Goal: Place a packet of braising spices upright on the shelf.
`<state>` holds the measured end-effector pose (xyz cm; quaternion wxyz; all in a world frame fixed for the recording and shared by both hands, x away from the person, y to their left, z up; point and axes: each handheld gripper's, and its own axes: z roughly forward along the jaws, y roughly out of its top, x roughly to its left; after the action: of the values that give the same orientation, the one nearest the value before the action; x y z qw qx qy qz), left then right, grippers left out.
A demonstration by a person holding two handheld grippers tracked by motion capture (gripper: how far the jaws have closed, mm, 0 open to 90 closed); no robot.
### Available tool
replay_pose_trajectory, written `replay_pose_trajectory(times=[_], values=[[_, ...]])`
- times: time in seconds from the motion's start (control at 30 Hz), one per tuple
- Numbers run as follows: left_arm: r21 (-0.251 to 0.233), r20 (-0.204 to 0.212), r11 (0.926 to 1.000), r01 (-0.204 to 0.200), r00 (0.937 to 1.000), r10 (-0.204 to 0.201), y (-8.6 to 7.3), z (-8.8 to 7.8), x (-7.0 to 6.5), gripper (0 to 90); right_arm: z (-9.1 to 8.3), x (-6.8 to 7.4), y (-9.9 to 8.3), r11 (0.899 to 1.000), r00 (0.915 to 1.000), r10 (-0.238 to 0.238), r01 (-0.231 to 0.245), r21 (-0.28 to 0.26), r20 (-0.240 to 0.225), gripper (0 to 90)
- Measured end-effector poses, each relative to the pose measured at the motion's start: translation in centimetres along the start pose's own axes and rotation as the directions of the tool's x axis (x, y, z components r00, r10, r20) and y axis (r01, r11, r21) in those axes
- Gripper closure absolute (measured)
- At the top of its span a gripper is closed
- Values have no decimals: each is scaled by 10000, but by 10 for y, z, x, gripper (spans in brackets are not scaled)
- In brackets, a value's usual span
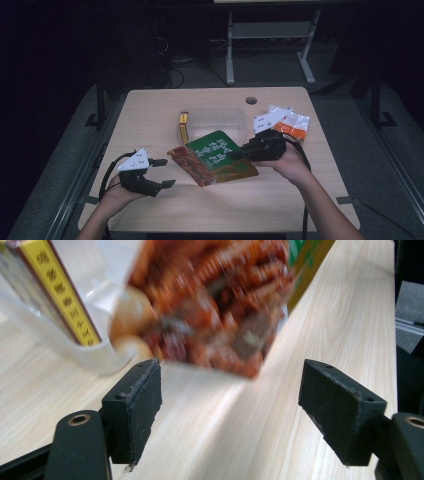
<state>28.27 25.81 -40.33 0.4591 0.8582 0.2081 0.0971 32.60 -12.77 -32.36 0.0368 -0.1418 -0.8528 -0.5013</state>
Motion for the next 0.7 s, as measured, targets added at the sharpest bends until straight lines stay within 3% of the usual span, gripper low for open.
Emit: replay_pose_trajectory(times=[0.2, 0.37, 0.7], values=[[247, -214, 9997, 60, 9998, -55, -12, 1, 2, 236, -6, -1, 7, 10000, 9996, 14, -15, 31, 276, 900], [306, -225, 9995, 20, 9997, -13, -14, 7, 3, 221, -14, -3, 15, 9996, 9980, 293, -293, -6, 565, 900], [701, -286, 9975, -98, 9995, 119, -18, 10, 5, 221, -31, -8, 32, 9994, 9913, 341, -333, -86, 1274, 900]])
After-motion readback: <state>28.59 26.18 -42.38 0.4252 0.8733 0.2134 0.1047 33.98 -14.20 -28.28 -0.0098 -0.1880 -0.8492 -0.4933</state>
